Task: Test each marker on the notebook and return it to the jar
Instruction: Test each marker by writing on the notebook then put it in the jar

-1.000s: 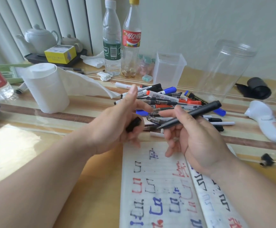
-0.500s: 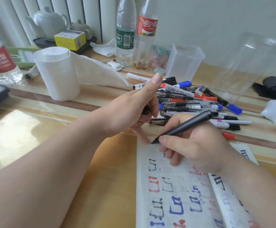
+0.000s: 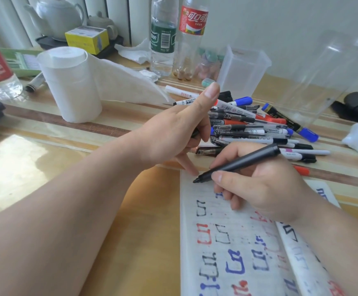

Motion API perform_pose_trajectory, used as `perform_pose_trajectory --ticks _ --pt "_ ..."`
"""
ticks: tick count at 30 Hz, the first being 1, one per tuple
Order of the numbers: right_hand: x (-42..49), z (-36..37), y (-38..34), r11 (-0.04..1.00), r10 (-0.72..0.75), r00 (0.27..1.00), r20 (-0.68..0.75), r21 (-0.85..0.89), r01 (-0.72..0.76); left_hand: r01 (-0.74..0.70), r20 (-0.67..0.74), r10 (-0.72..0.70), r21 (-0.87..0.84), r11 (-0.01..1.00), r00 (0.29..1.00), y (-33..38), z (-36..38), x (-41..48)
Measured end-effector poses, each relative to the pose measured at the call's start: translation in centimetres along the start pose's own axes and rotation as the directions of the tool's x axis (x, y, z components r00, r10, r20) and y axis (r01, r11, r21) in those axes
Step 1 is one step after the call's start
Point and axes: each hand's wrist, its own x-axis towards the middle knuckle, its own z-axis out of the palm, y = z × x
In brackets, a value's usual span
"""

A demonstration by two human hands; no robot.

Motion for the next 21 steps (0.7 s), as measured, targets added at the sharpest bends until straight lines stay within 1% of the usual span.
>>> perform_pose_trajectory --ticks 6,10,16,19,21 --pt "0.13 0.07 -0.05 0.997 0.009 1.0 -0.026 -0.073 -0.011 0.008 -0.008 -0.008 0.014 1.0 1.0 -0.08 -0.01 0.13" --pt "0.15 -0.05 0.0 0.998 0.017 0.998 -0.053 -0.059 -0.02 0.019 0.001 -0.019 -0.012 1.0 1.0 -0.27 -0.02 0.24" --pt "-0.01 -0.13 -0.28 0.998 0.018 1.0 0.01 -0.06 -0.017 0.02 0.013 -0.02 -0.015 1.0 1.0 -0.33 -0.02 0.31" --pt "0.14 -0.24 -0.21 0.997 0.004 1.0 -0.016 -0.072 -0.005 0.018 0.015 -0.018 -0.009 1.0 1.0 -0.33 -0.02 0.28" --pt "0.22 -0.29 -0.09 0.999 0.004 0.999 -0.047 -0.042 -0.006 0.016 0.01 -0.016 -0.001 1.0 1.0 -0.3 0.01 0.26"
